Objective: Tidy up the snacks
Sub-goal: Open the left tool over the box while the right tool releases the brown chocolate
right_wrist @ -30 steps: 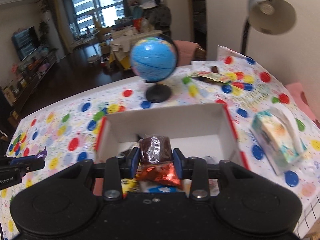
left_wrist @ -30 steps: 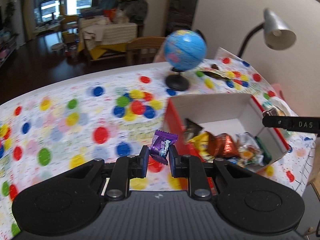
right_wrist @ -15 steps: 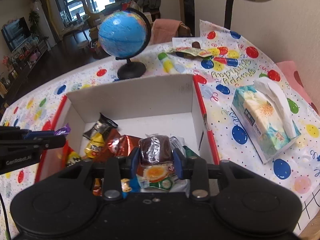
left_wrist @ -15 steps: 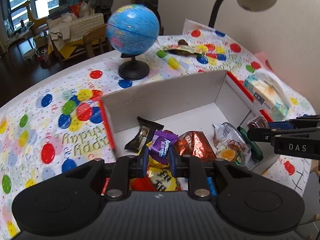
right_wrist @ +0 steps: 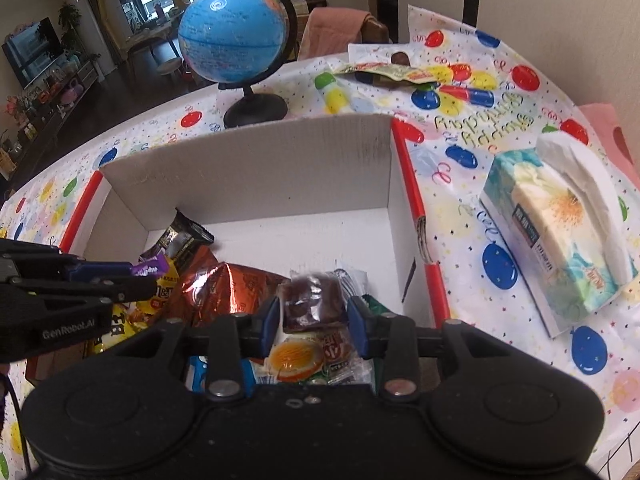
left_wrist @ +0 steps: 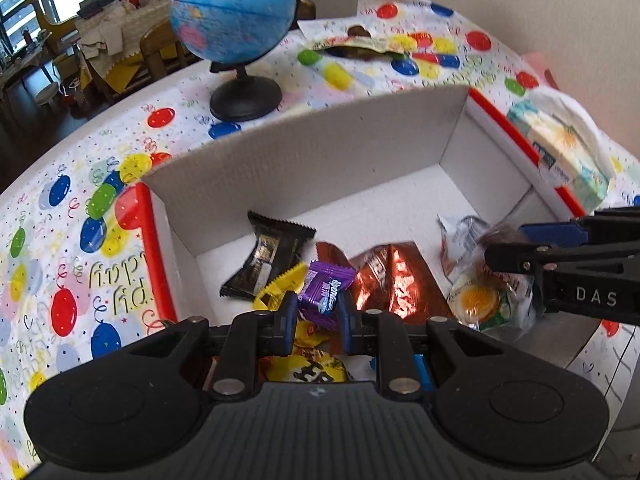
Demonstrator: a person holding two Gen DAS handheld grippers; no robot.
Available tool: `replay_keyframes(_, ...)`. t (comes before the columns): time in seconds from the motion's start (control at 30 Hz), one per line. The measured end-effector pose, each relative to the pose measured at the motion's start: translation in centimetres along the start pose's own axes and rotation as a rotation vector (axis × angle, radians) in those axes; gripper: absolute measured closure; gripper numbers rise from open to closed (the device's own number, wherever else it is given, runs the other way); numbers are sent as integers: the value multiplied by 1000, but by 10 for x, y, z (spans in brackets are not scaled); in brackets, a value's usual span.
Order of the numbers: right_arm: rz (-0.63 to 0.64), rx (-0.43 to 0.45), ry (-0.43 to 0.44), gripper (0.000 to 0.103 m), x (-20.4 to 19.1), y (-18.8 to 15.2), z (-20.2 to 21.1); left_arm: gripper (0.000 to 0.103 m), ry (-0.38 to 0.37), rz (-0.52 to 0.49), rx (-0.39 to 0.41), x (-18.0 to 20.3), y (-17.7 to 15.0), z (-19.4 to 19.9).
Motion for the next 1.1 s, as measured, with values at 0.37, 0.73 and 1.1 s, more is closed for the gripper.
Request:
replay_keyframes(0.37,-17,36,33,46,-1,-8,23,41,-3,8,31,8,-8,23)
replay_keyframes(0.73,-8,181,40,13,-23,-13,83,27,11,57,128,-5,-22,80)
replay_keyframes(1.1,11,295,29,1,-56,-24,129,26,8,117,215,-30,-50,136)
Point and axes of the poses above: each gripper's, at about its wrist camera, not at the fingertips, and z roughly against the way its jaws point, x to its right, y to its top, the point moved 1 cm from there along -z, roughly the way its jaws point, and after that the axes turned 4 degrees about y, right-handed, at the moved point
